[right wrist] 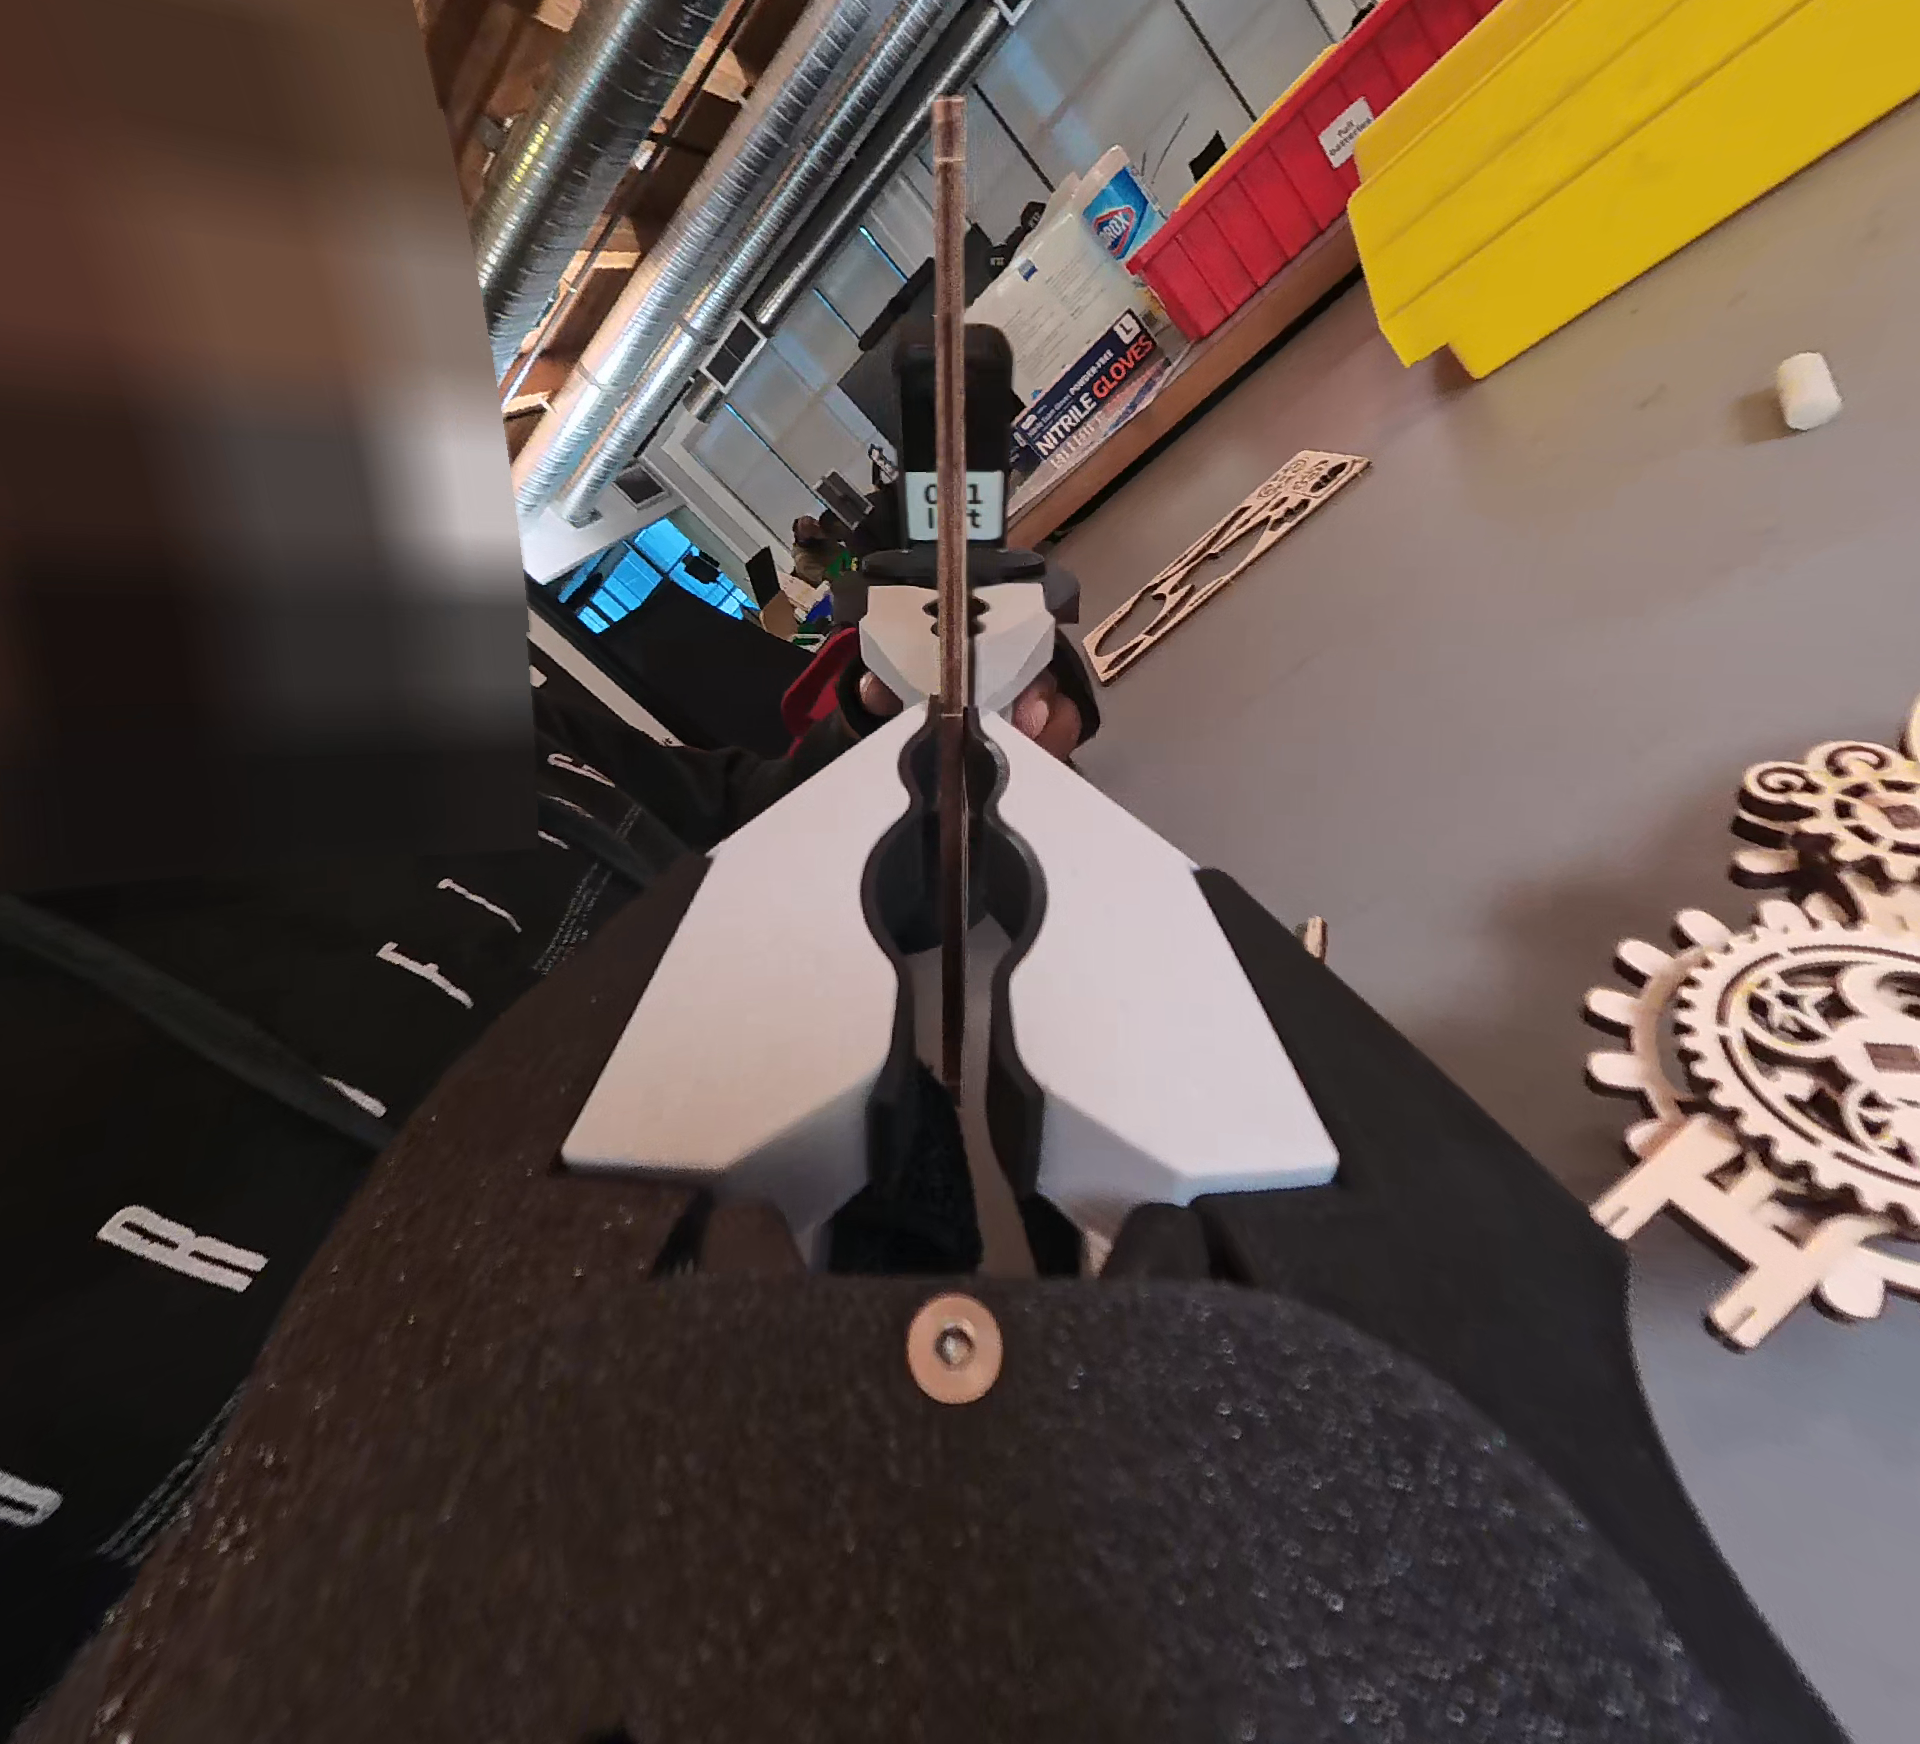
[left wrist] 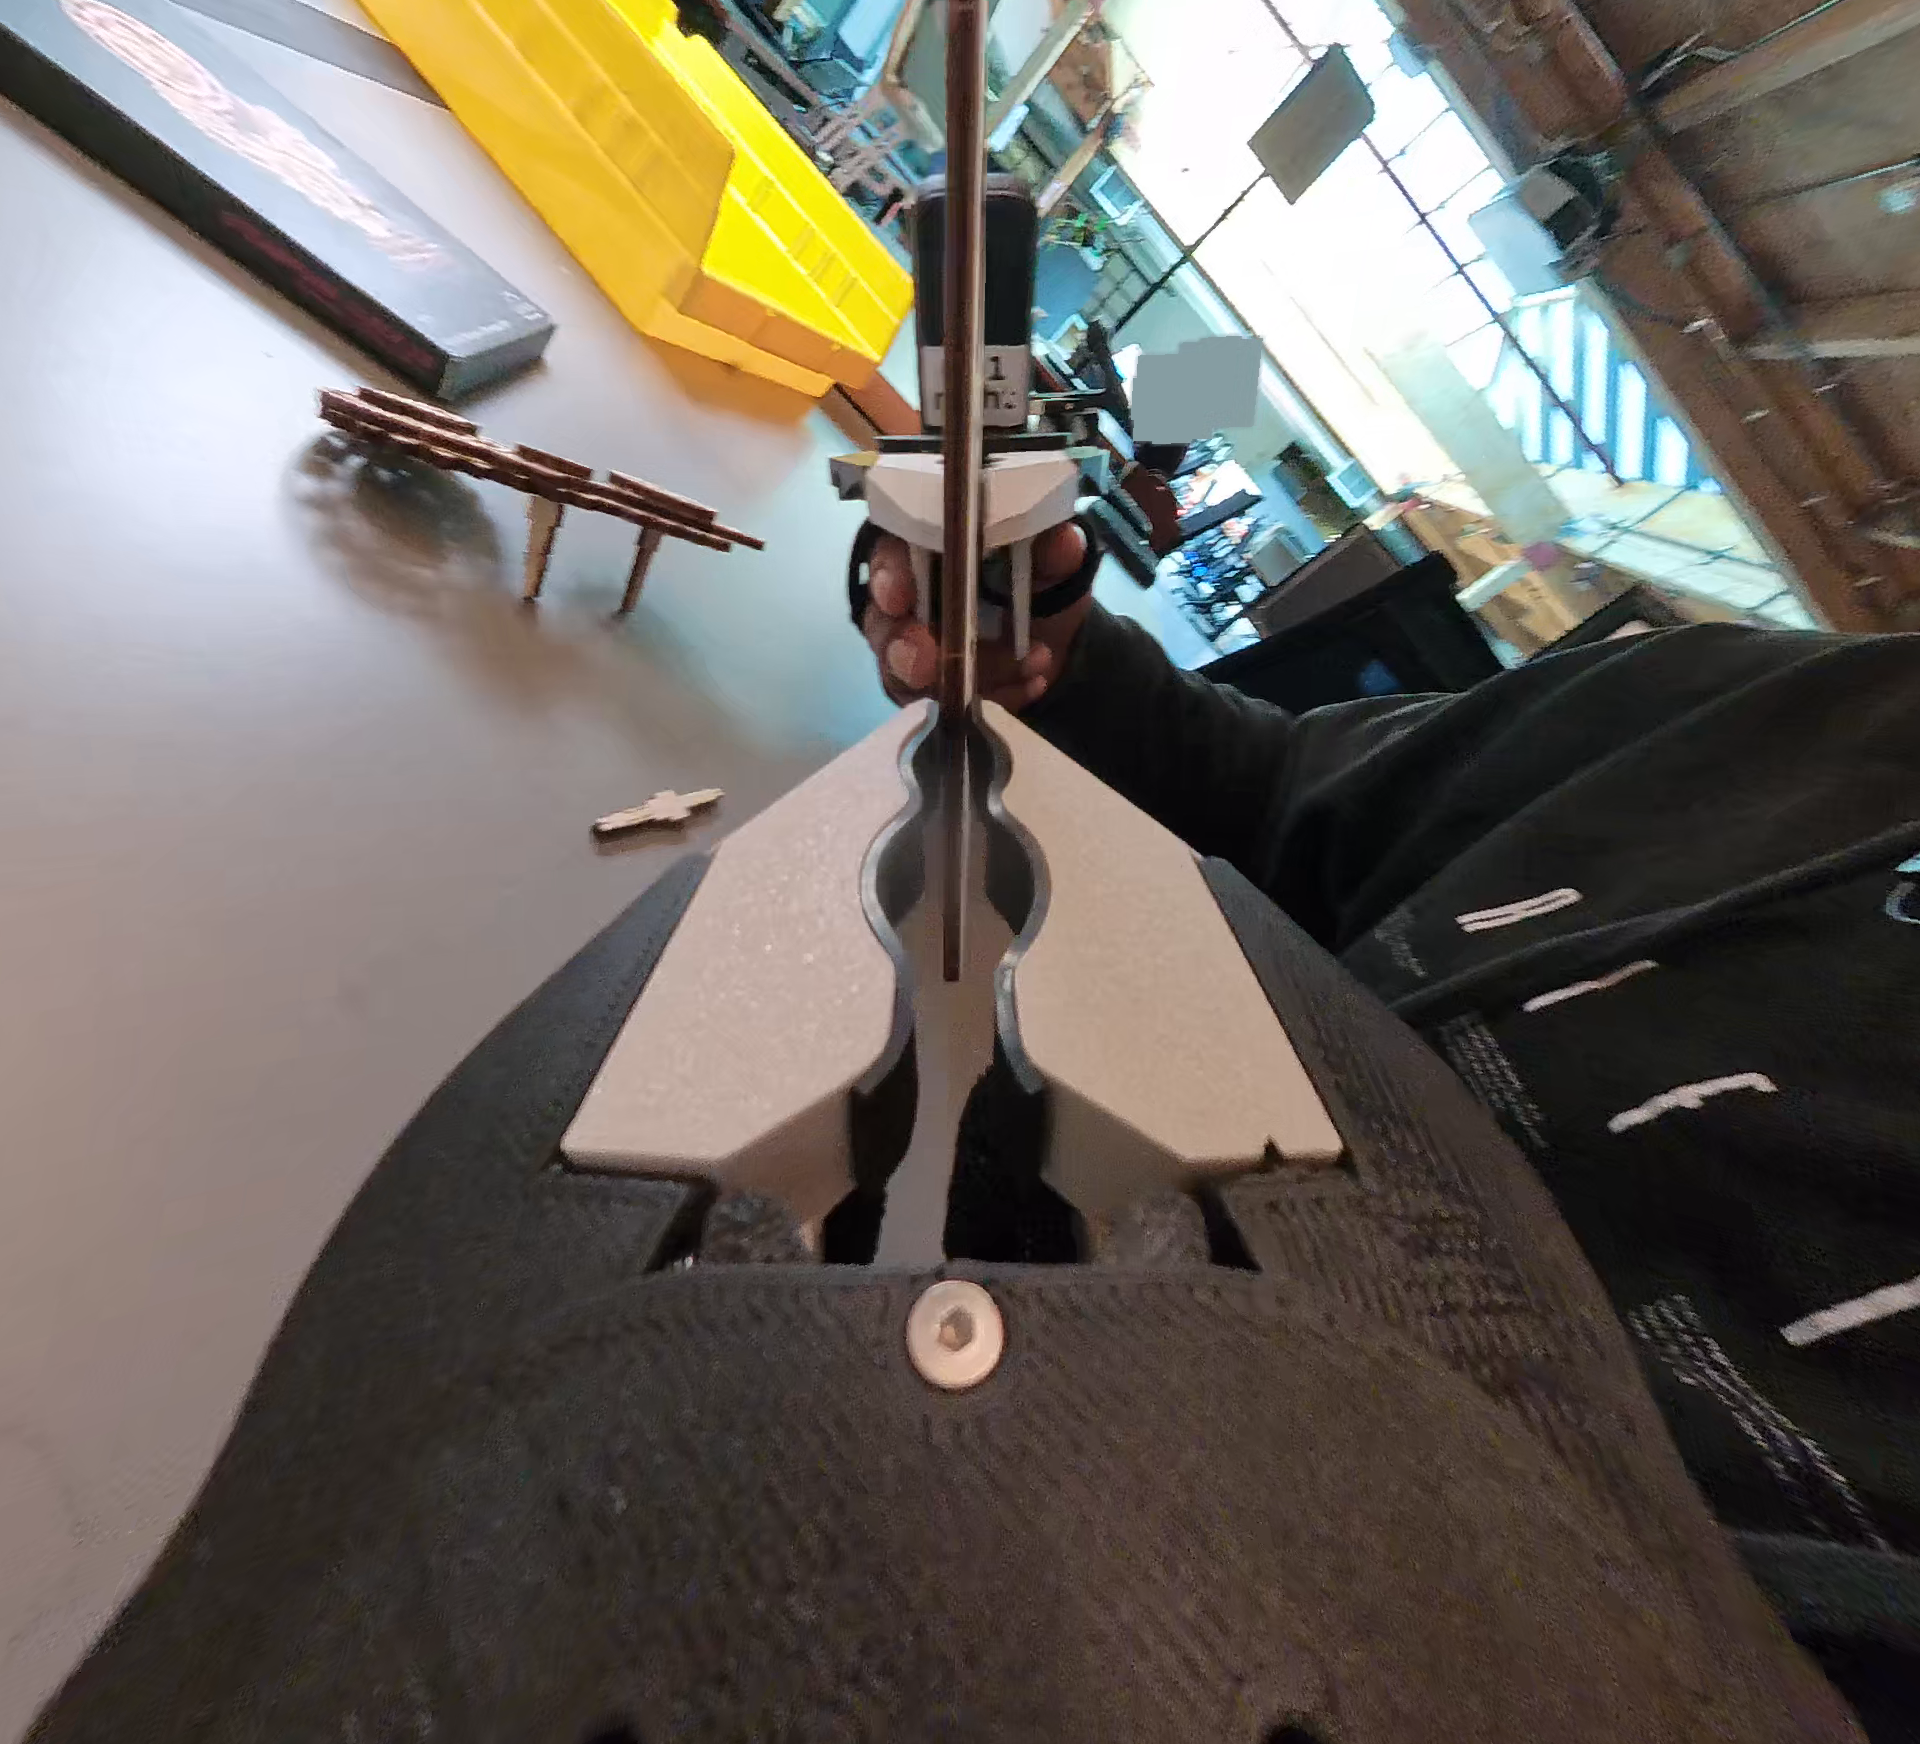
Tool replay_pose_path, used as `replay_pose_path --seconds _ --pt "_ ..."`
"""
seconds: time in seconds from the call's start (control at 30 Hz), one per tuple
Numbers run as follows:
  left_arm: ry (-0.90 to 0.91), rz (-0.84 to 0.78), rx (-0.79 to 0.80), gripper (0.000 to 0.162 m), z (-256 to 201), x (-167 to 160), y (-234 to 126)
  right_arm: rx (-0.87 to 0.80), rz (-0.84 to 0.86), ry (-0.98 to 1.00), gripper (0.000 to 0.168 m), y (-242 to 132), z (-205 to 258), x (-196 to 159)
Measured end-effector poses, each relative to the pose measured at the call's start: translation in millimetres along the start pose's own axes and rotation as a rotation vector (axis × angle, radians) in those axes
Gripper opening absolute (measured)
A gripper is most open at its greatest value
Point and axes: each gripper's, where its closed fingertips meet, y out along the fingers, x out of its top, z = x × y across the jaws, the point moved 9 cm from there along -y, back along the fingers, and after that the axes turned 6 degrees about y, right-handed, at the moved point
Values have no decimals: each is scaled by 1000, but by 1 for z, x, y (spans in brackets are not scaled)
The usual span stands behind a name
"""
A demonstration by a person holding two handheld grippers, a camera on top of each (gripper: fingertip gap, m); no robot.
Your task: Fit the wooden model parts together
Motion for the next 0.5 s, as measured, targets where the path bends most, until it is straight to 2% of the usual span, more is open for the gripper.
replay_pose_path --seconds 0.5 --pt "-141 13 -20 1 10 -2 -3 -41 -41 -38 9 -10 -5 9"
